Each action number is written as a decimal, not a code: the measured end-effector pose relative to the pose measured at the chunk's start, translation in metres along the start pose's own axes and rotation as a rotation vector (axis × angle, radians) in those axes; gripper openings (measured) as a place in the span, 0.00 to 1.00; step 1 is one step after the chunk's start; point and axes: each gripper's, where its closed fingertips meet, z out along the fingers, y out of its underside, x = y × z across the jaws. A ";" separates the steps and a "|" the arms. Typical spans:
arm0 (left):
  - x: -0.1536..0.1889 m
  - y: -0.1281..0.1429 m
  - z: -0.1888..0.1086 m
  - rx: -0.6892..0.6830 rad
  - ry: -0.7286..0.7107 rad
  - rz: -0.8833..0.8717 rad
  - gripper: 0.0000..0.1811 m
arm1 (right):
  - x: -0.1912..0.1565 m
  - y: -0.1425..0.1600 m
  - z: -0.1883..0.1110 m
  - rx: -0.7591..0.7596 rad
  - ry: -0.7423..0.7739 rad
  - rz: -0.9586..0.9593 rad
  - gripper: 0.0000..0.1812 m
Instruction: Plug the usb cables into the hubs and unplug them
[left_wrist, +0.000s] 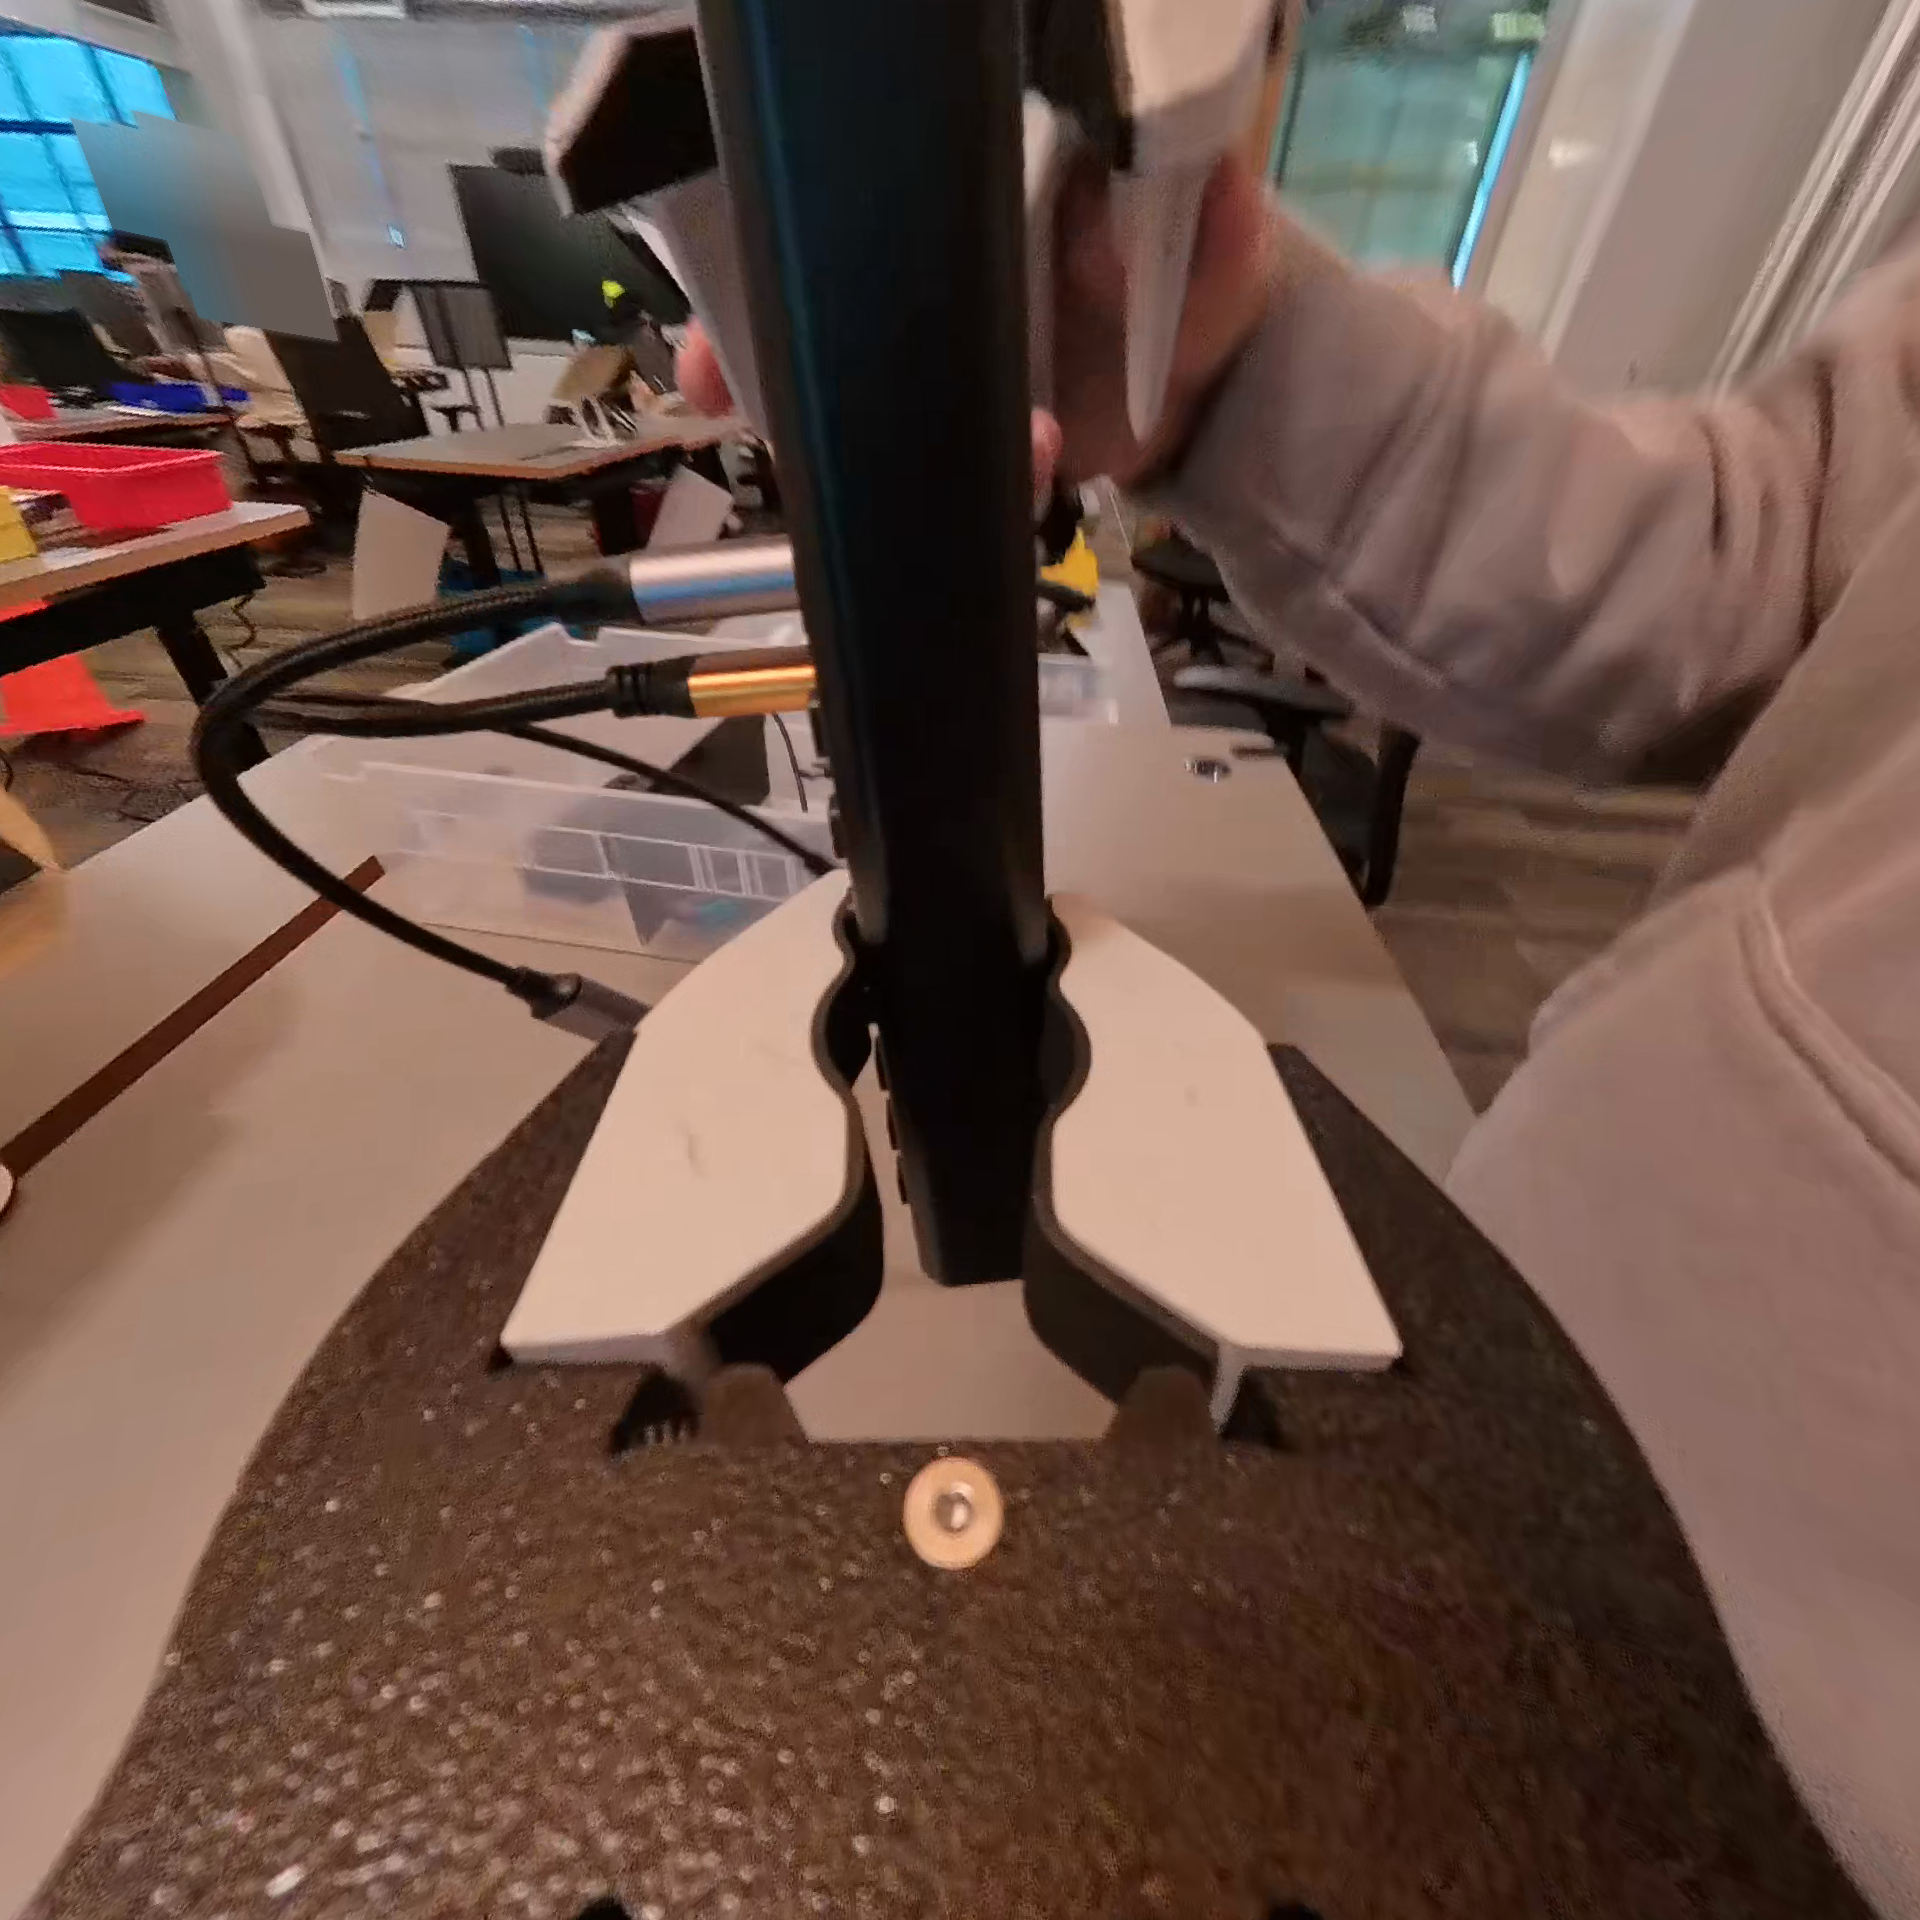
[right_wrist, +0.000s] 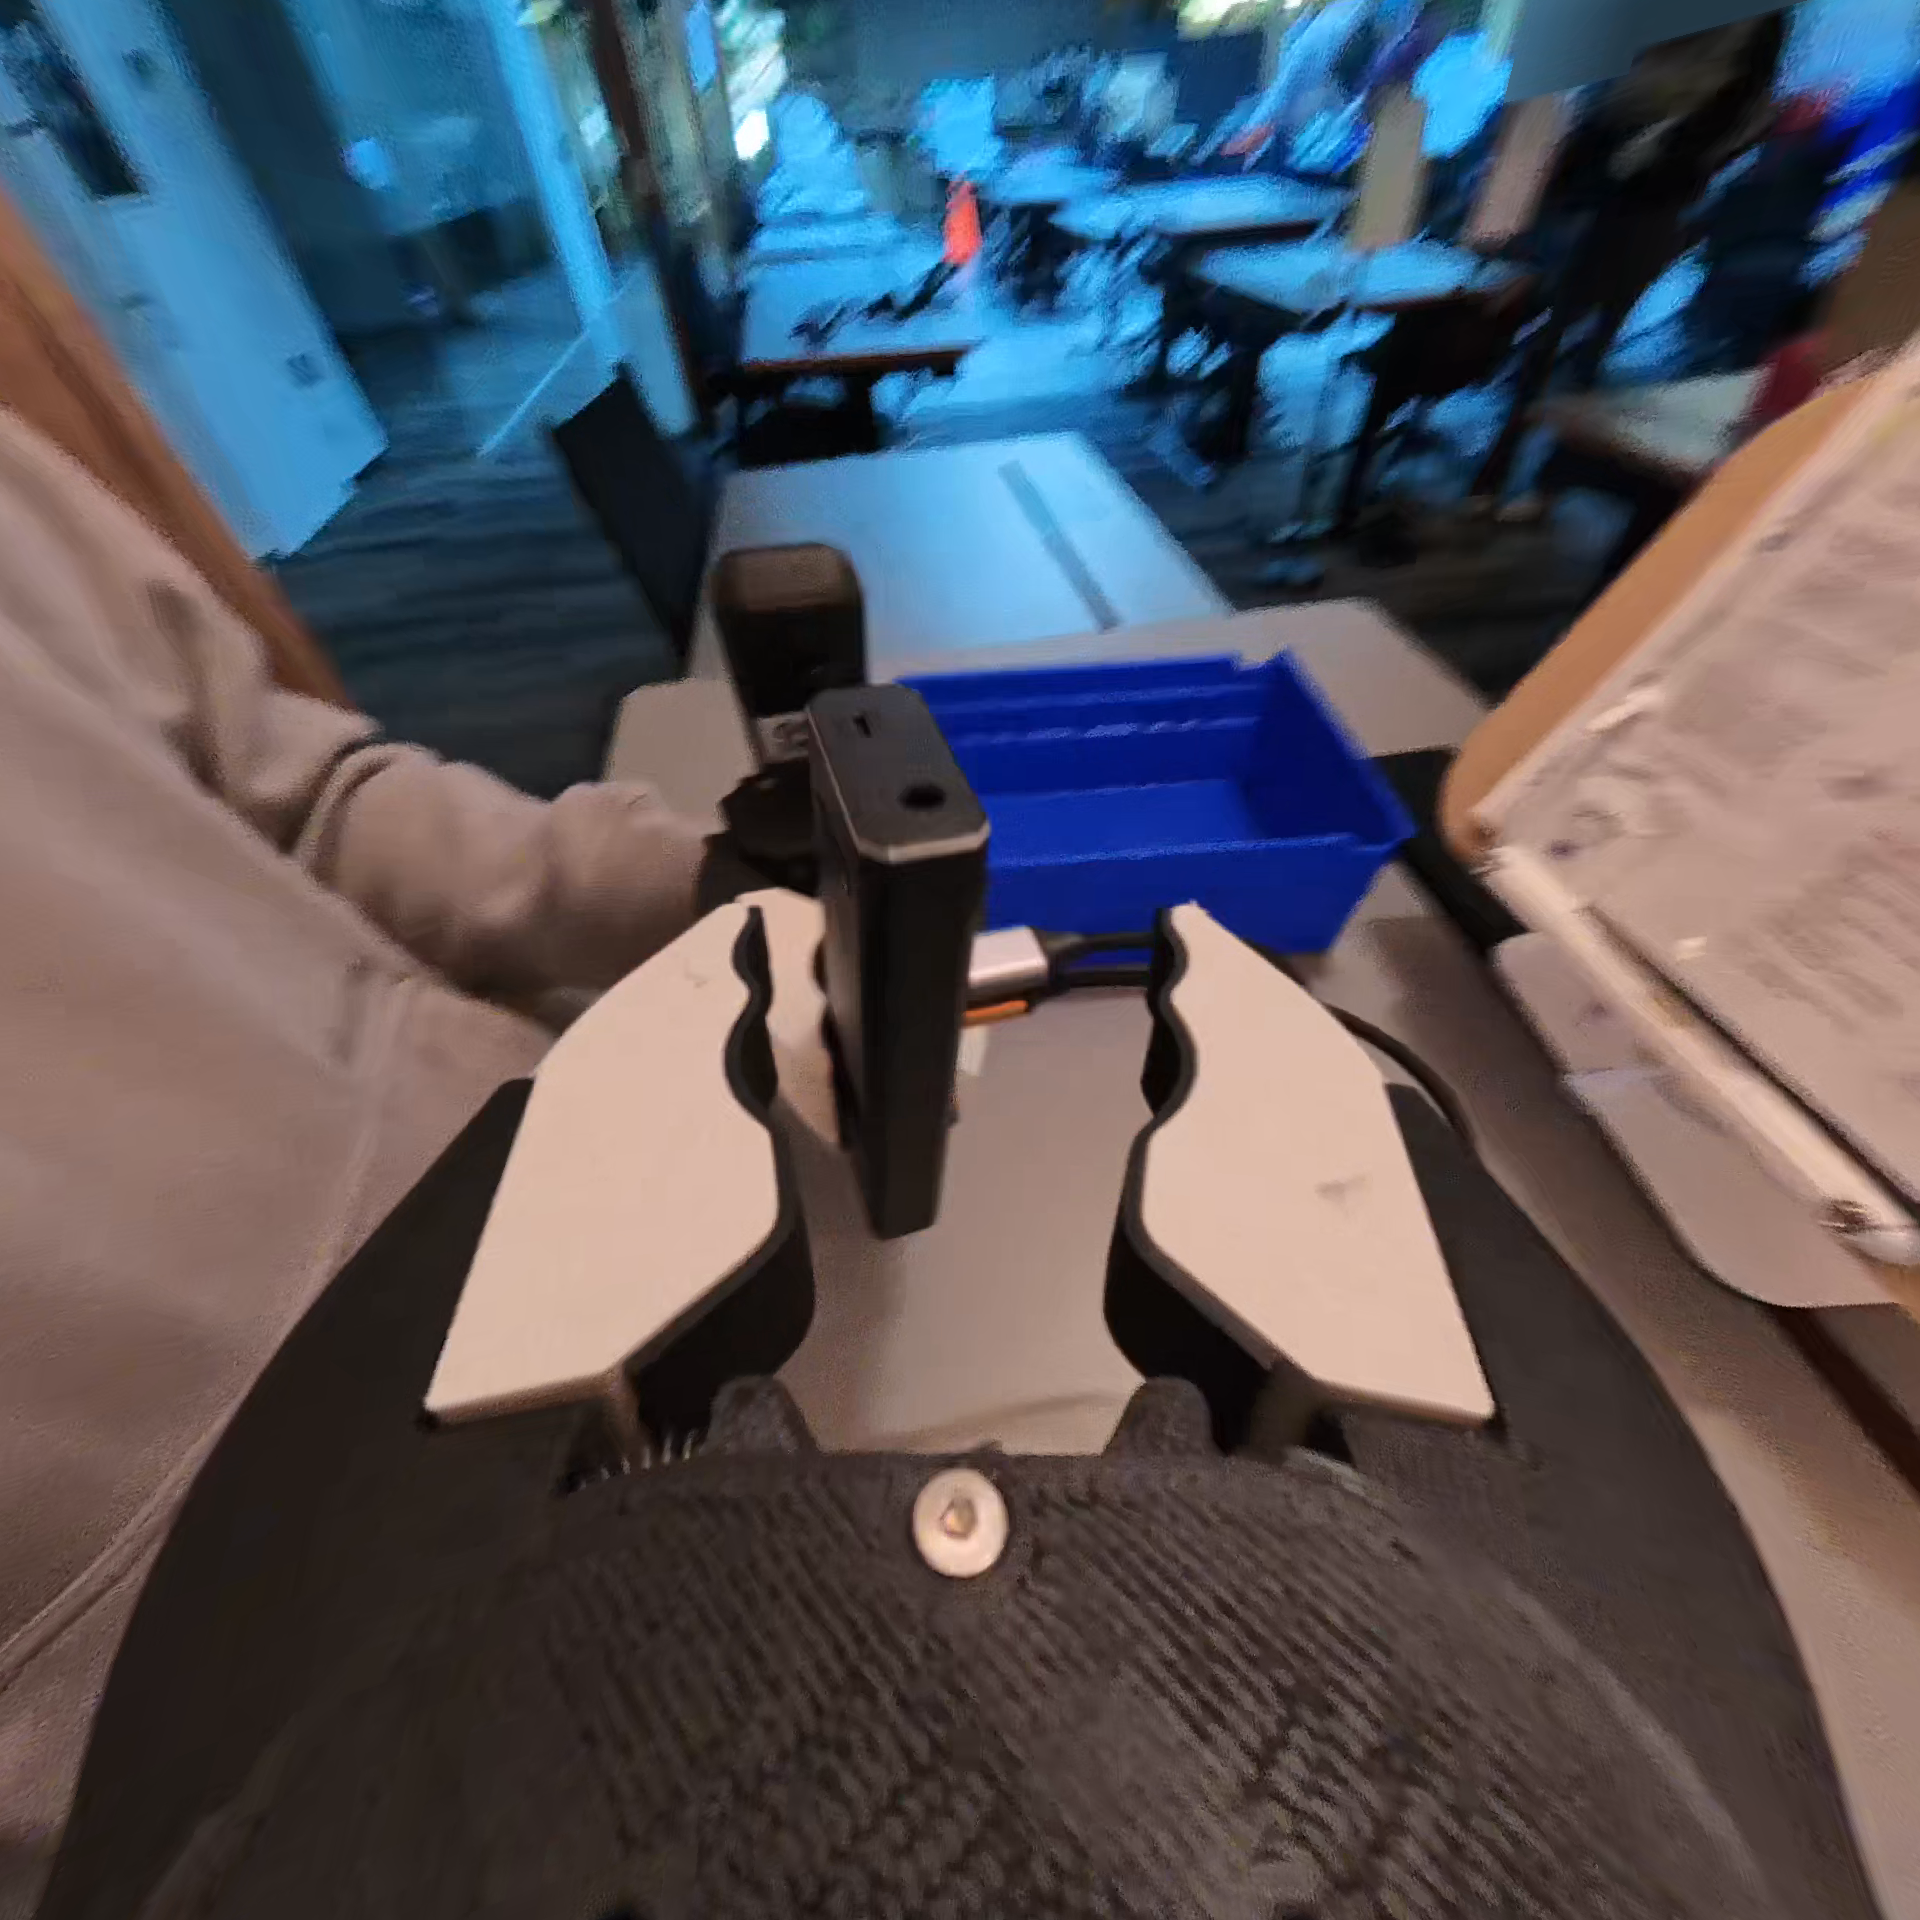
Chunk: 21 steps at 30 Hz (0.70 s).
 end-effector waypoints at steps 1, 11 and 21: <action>0.002 0.004 0.002 -0.033 0.017 0.030 0.15 | -0.005 0.004 0.004 -0.063 -0.056 0.011 0.34; -0.007 0.033 0.002 -0.187 -0.013 0.116 0.17 | -0.016 0.039 0.019 -0.430 -0.051 -0.077 0.15; -0.073 0.024 0.014 -0.246 -0.736 0.119 0.48 | 0.041 0.032 0.032 -0.460 0.510 0.099 0.15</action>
